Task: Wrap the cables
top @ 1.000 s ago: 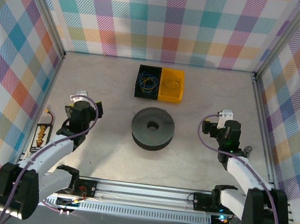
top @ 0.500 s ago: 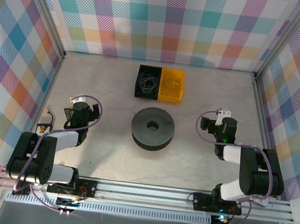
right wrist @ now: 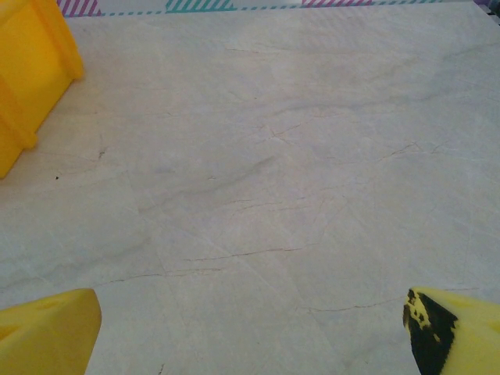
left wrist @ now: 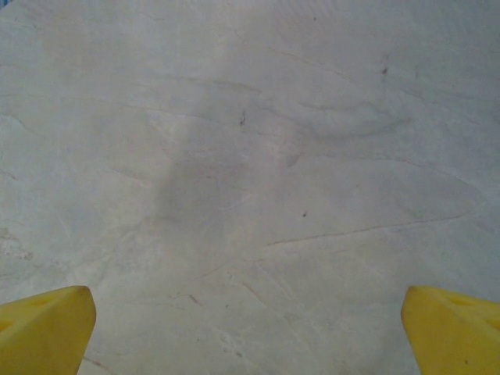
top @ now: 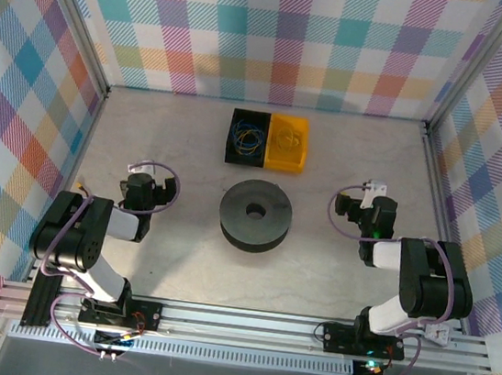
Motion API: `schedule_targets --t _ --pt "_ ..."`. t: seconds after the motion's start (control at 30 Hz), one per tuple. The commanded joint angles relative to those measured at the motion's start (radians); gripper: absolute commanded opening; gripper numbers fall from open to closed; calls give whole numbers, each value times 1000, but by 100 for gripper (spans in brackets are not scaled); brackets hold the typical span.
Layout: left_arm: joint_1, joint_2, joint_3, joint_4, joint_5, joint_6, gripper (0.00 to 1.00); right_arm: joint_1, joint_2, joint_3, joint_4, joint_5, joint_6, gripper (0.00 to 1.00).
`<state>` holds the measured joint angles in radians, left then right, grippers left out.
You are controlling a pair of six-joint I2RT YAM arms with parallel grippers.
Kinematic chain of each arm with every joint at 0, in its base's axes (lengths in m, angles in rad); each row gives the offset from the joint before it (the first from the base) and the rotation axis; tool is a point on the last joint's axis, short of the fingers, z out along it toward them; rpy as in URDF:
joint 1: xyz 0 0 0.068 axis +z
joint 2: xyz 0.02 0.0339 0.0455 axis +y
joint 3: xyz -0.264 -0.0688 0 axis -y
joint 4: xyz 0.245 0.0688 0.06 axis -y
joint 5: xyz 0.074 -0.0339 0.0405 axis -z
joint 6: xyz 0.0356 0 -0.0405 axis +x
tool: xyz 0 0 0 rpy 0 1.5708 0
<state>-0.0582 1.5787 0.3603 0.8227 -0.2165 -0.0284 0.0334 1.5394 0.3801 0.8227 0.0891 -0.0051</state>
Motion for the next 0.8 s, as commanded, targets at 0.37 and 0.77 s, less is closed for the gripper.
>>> schedule_targets --t 0.37,0.77 --pt "-5 -3 32 66 29 15 100 -18 0 25 26 -43 20 99" --pt "-12 -5 33 64 20 26 100 -17 0 25 23 -44 20 99"
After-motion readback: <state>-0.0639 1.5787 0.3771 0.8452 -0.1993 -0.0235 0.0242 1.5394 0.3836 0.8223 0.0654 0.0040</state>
